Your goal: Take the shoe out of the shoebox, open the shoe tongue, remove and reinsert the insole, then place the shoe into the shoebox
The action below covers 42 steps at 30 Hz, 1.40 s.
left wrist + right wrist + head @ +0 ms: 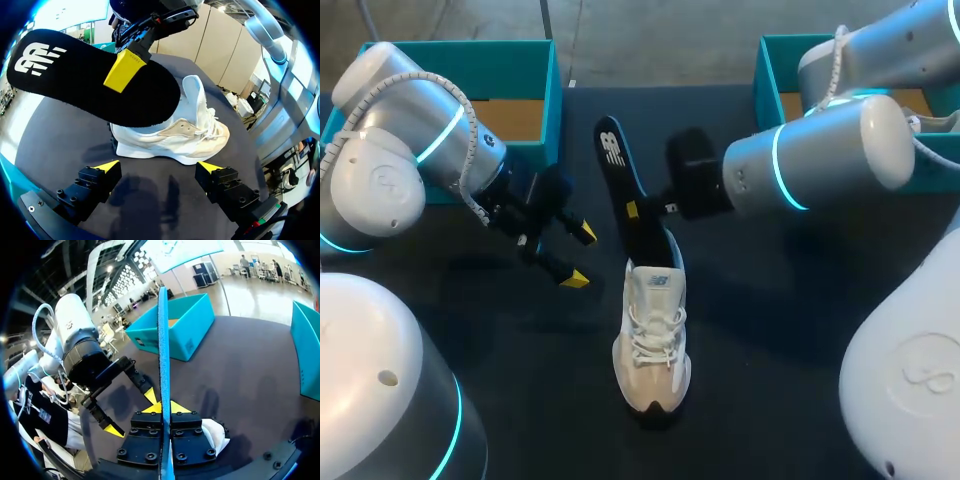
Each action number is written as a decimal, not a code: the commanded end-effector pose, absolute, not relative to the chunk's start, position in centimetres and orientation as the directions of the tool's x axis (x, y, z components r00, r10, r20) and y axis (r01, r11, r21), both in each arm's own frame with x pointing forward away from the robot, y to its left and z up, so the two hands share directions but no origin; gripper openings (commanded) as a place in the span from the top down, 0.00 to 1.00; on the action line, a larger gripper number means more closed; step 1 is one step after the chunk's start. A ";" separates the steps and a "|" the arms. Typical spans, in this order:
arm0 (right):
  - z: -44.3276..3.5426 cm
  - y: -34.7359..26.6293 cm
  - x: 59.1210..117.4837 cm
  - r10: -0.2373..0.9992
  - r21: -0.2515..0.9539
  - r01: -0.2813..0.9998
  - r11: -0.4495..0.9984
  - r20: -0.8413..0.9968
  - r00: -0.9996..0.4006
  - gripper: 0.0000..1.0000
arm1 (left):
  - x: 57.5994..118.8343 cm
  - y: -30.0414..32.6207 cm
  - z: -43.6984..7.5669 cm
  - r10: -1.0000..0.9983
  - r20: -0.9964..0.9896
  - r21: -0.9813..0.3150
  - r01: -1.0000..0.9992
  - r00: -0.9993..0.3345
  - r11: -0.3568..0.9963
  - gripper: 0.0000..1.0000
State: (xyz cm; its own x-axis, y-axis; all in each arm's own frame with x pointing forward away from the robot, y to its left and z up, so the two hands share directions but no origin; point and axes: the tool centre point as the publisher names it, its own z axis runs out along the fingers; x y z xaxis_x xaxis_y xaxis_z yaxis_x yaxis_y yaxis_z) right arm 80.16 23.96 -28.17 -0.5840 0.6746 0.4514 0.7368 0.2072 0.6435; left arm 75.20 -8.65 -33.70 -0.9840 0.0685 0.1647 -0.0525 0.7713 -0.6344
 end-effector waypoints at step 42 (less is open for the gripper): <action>-27.9 23.8 82.8 -0.252 0.853 0.496 -0.161 0.450 -0.857 1.00 | 75.2 -8.7 -33.7 0.068 0.164 -0.633 -0.052 -0.984 0.772 0.00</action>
